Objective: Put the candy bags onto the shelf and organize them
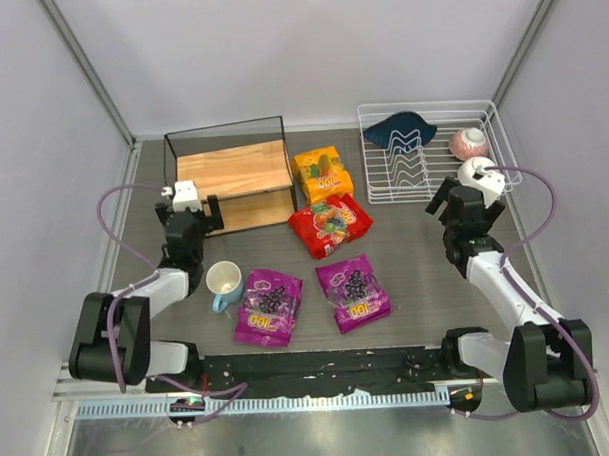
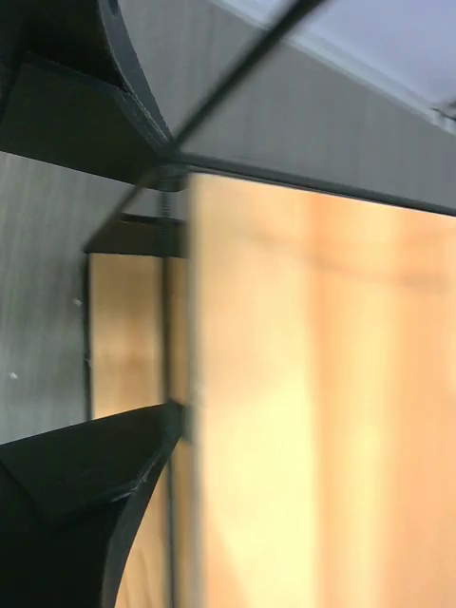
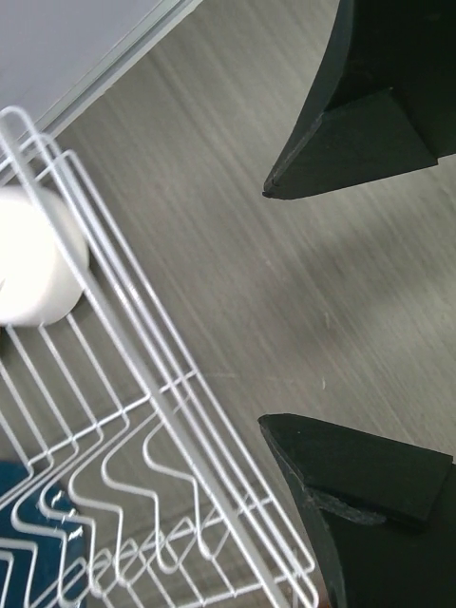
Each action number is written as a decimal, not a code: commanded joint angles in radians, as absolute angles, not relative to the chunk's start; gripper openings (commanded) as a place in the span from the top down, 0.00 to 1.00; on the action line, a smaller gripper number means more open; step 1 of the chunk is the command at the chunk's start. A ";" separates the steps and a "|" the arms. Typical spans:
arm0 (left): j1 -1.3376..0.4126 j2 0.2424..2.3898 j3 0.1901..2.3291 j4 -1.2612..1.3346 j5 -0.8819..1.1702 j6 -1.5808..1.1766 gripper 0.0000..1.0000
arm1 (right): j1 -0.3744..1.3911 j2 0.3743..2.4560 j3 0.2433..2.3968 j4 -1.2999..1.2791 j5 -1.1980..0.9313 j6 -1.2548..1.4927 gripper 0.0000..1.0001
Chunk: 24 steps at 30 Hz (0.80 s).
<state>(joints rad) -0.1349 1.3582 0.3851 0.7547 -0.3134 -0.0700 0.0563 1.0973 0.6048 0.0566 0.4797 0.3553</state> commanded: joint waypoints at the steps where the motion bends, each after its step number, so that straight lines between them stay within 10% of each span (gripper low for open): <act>1: -0.129 1.252 0.508 0.482 -0.196 -0.063 0.00 | 0.061 1.057 0.647 -0.046 0.577 0.434 0.00; 12: -0.127 1.187 0.687 0.078 -0.109 -0.045 0.00 | 0.126 0.946 0.666 -0.055 0.278 0.413 0.00; 24: -0.127 1.095 0.716 -0.141 0.202 0.089 0.00 | 0.609 1.310 0.873 -0.130 0.495 0.411 0.00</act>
